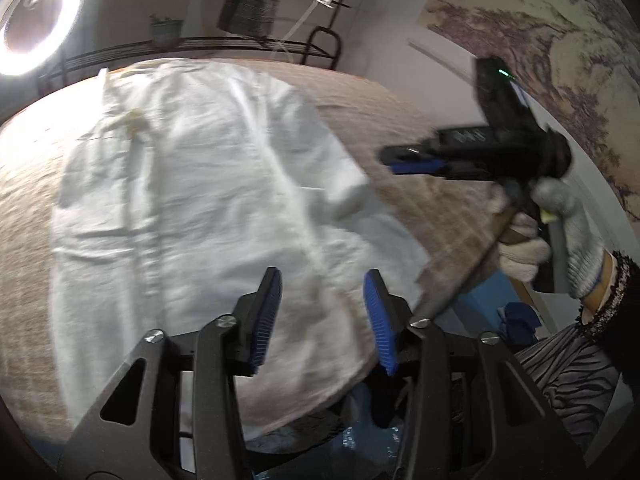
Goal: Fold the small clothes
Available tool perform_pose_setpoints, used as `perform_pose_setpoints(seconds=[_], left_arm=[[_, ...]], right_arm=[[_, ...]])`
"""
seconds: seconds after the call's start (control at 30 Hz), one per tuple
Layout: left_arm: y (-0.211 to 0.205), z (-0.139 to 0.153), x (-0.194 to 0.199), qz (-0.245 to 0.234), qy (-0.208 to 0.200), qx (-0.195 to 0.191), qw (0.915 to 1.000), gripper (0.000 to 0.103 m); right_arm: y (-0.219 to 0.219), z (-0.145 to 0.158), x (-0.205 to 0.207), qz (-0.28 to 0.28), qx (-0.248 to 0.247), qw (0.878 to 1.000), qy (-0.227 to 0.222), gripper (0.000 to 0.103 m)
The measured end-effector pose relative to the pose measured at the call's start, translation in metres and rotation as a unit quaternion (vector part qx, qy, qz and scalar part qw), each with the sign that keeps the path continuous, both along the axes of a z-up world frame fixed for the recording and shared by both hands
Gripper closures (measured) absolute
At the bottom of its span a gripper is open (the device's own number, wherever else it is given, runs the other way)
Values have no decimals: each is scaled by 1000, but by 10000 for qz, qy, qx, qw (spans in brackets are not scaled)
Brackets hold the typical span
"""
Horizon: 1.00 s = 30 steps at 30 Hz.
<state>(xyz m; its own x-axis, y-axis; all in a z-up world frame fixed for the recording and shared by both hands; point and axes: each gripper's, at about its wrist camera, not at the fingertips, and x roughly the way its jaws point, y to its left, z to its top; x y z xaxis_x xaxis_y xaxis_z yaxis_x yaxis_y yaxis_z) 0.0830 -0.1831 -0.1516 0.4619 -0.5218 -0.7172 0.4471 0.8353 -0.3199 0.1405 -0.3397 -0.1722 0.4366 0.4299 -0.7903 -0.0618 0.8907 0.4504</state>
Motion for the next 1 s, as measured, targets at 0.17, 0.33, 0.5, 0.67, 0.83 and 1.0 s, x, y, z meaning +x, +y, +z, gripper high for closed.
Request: perform_pose_setpoints(seconds=[0.17, 0.33, 0.5, 0.67, 0.83, 1.0], left_arm=[[-33, -10, 12, 91, 235, -94, 9996, 38], [-51, -24, 29, 227, 393, 147, 9989, 38], [-32, -33, 32, 751, 204, 720, 9944, 39], [8, -41, 36, 1254, 397, 708, 9888, 39], [19, -23, 23, 1115, 290, 181, 9932, 39], [23, -5, 22, 1073, 0, 204, 9940, 39]], right_arm=[[-9, -16, 14, 0, 500, 9982, 336, 65], [5, -21, 22, 141, 259, 9991, 299, 83], [19, -14, 30, 295, -434, 9986, 88, 103], [12, -10, 33, 168, -633, 9978, -31, 103], [3, -5, 25, 103, -329, 9994, -27, 96], [7, -3, -13, 392, 421, 9982, 149, 87]])
